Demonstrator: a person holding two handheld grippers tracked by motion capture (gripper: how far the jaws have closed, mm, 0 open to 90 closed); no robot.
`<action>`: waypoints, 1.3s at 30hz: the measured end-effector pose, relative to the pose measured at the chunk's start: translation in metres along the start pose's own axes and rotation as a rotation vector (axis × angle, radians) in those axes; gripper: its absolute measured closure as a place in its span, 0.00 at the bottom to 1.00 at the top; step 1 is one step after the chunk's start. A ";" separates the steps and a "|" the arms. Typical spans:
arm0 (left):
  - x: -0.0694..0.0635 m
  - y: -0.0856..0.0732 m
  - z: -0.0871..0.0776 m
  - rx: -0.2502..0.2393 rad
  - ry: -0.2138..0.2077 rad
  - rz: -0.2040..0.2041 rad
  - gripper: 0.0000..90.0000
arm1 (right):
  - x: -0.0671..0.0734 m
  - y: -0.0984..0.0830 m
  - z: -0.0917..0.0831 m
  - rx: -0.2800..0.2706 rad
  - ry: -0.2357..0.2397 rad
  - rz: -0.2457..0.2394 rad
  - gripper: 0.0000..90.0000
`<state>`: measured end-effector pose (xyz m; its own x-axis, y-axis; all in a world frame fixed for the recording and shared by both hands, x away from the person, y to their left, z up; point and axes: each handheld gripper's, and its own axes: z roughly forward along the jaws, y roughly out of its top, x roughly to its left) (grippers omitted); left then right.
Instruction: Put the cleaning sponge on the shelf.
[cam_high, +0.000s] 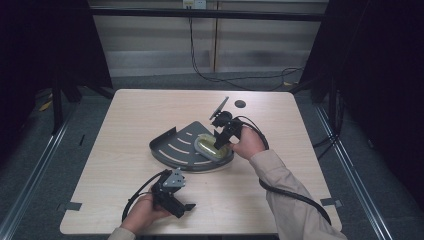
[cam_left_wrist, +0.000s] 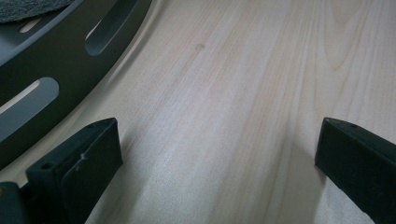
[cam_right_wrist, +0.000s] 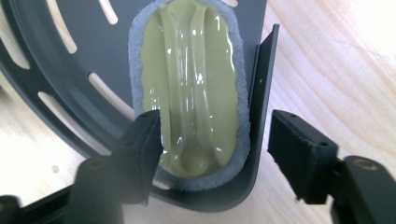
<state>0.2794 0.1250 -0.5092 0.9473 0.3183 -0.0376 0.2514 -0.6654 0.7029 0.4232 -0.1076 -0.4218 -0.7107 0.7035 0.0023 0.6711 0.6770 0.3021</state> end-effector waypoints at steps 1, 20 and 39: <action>0.000 0.000 0.000 0.000 0.000 0.000 0.00 | 0.000 0.000 -0.001 0.013 0.005 0.003 0.36; 0.000 0.000 0.000 0.000 0.000 0.001 0.00 | 0.004 0.001 -0.012 0.022 0.021 -0.037 0.24; 0.000 0.000 0.000 0.000 0.000 0.000 0.00 | 0.002 -0.015 -0.033 0.012 0.053 -0.080 0.22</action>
<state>0.2794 0.1250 -0.5092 0.9473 0.3180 -0.0373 0.2511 -0.6657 0.7027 0.4047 -0.1240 -0.3947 -0.7722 0.6347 0.0294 0.6139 0.7335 0.2918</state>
